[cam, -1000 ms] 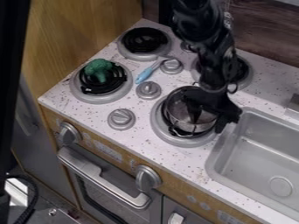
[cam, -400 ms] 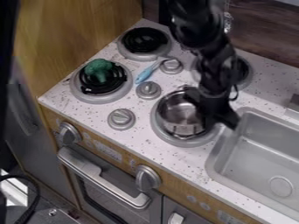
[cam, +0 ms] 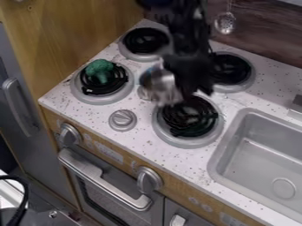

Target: Moved the silver pot to the upper left burner

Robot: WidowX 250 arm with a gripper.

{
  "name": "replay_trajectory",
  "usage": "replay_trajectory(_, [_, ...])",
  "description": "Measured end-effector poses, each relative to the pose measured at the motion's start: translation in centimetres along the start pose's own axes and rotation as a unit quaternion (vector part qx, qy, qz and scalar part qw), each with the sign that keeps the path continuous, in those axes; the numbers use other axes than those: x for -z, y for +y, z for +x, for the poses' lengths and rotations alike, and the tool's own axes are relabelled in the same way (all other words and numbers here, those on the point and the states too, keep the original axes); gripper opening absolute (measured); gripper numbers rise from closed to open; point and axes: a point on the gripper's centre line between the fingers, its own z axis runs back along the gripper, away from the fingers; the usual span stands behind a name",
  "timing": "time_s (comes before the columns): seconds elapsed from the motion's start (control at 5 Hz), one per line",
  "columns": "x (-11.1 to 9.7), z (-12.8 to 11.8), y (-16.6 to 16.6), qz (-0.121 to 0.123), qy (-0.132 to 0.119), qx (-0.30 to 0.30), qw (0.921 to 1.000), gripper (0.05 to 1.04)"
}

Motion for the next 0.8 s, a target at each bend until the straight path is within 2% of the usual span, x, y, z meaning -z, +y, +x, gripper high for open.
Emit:
replay_trajectory(0.2, [1.1, 2.0, 2.8, 0.005, -0.017, 0.013, 0.9998, 0.068])
replay_trajectory(0.4, [2.3, 3.0, 6.4, 0.035, -0.023, 0.021, 0.9989, 0.067])
replay_trajectory(0.6, [3.2, 4.5, 8.6, 0.042, -0.042, 0.026, 0.9979, 0.067])
replay_trajectory(0.8, [5.0, 5.3, 11.4, 0.055, -0.044, 0.026, 0.9971, 0.067])
